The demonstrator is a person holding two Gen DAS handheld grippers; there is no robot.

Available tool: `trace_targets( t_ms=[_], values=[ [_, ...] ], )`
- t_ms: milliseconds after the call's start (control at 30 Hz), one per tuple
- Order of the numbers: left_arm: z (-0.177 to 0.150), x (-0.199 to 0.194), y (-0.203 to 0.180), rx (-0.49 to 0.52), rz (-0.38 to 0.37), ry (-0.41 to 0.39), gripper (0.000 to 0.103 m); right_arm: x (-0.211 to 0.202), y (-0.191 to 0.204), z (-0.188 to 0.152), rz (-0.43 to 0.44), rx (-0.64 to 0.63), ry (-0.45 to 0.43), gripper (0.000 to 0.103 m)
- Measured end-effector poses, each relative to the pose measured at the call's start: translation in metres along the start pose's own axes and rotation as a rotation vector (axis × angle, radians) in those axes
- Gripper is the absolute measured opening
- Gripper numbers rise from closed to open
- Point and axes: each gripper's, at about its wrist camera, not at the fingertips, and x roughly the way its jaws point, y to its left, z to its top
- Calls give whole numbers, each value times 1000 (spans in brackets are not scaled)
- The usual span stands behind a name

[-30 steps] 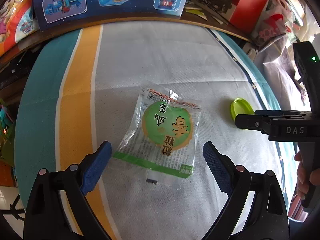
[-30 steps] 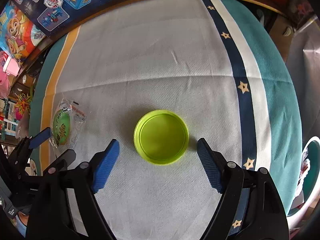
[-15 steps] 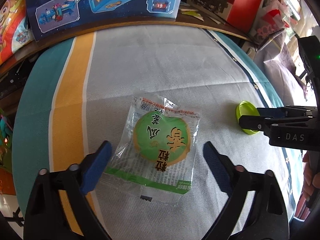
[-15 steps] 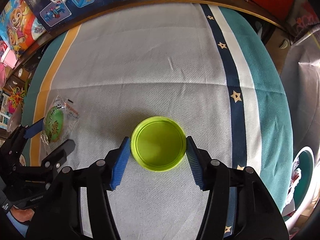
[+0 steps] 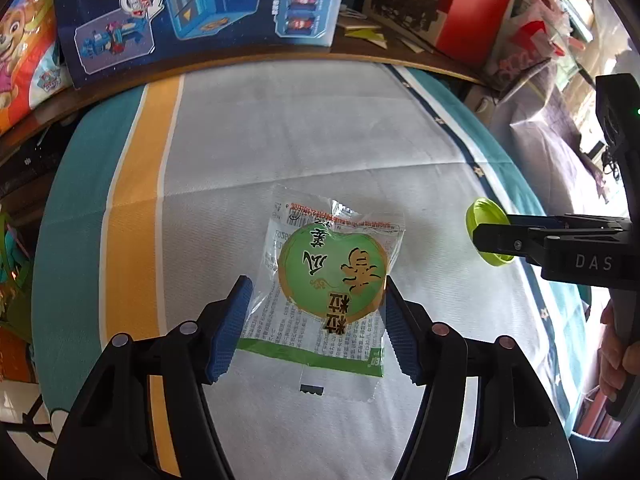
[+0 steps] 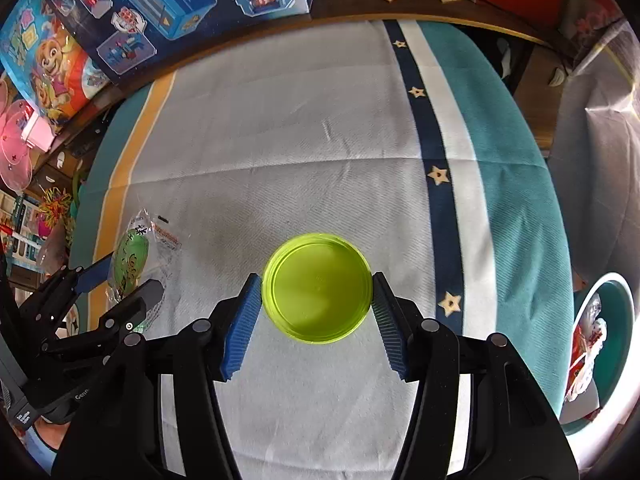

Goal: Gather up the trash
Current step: 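Carry packet and green lid over the teal bin and release both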

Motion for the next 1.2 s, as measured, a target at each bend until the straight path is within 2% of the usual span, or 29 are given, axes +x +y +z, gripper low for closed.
trace_targets(
  t_ms=[367, 633, 900, 1200],
  values=[
    [-12, -37, -44, 37, -19, -32, 65, -47, -33, -34, 67, 60, -51, 53],
    [-24, -53, -92, 84, -47, -35, 65, -86, -69, -68, 102, 115, -107, 53],
    [-26, -63, -162, 176, -111, -46, 65, -129, -127, -101, 96, 194, -185, 53],
    [-28, -40, -264, 312, -176, -1, 65, -162, -220, -140, 70, 326, -265, 54]
  ],
)
